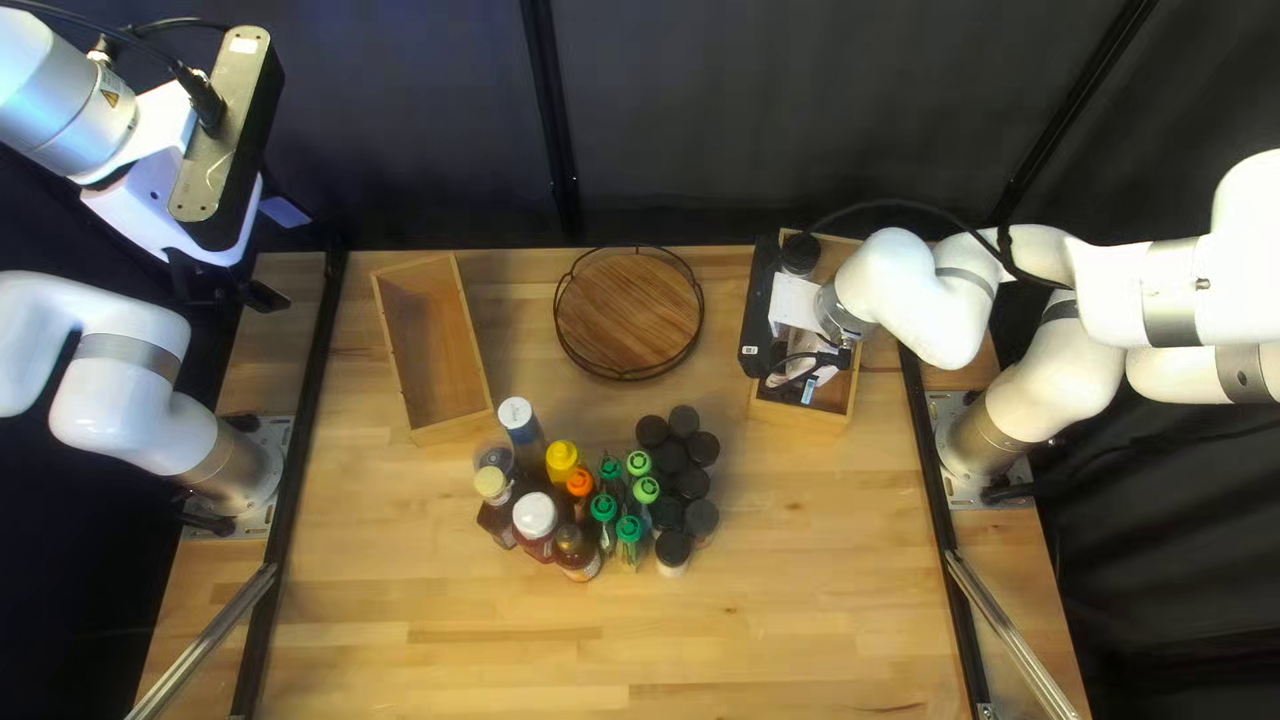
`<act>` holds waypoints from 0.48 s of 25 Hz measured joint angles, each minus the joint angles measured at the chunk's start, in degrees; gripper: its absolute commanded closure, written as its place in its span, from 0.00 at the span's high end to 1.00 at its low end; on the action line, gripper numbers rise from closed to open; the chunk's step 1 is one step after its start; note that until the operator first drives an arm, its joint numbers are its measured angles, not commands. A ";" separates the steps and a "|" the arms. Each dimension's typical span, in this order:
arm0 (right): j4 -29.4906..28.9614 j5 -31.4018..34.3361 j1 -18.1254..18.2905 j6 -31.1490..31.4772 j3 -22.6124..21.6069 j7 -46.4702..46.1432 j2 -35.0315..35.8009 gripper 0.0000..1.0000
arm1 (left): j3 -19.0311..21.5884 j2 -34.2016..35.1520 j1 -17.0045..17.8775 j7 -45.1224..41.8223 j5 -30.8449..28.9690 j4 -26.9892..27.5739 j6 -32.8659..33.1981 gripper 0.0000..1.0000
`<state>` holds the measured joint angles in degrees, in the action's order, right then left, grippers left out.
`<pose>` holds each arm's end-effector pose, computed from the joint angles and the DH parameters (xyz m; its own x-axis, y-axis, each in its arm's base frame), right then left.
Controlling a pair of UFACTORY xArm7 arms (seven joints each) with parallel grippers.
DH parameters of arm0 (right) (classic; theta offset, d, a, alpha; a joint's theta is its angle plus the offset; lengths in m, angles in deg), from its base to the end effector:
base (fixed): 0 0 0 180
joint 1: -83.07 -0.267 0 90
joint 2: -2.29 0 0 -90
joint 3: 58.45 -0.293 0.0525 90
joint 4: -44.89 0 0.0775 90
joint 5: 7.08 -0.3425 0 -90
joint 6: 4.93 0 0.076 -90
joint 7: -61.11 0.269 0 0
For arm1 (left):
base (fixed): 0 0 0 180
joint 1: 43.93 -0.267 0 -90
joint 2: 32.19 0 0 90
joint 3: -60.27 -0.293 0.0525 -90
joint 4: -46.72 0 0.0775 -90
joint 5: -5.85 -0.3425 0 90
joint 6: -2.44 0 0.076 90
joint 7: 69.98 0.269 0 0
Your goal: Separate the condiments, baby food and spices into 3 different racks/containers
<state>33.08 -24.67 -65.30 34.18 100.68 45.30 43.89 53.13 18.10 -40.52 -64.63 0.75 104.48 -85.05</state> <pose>0.2934 -0.0822 0.1269 0.9577 -0.1753 0.2284 -0.1936 -0.9792 0.0602 0.2749 0.0465 0.4461 0.9373 -0.0449 0.3457 -0.0400 -0.9990 -0.0213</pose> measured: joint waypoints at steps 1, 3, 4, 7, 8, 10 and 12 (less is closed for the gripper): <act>-0.40 0.12 -0.19 1.12 -0.14 0.29 0.89 1.00 | 0.00 0.00 0.00 0.00 0.00 0.00 0.00 1.00; -1.31 0.29 -0.76 3.61 -0.59 1.07 2.90 1.00 | 0.00 0.00 0.00 0.00 0.00 0.00 0.00 1.00; -2.00 0.36 -1.17 4.95 -1.01 1.62 3.78 1.00 | 0.00 0.00 0.00 0.00 0.00 0.00 0.00 1.00; -5.10 0.67 -2.66 7.93 -3.17 3.10 4.63 1.00 | 0.00 0.00 0.00 0.00 0.00 0.00 0.00 1.00; -6.22 0.84 -3.11 8.33 -4.02 3.28 3.99 1.00 | 0.00 0.00 0.00 0.00 0.00 0.00 0.00 1.00; -8.46 1.39 -3.76 8.45 -5.88 3.05 1.41 1.00 | 0.00 0.00 0.00 0.00 0.00 0.00 0.00 1.00; -10.25 2.42 -4.26 7.91 -7.54 1.69 -1.66 1.00 | 0.00 0.00 0.00 0.00 0.00 0.00 0.00 1.00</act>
<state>22.83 -22.25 -69.56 42.08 93.14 46.99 42.22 53.13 18.10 -40.52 -64.63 0.75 104.48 -85.05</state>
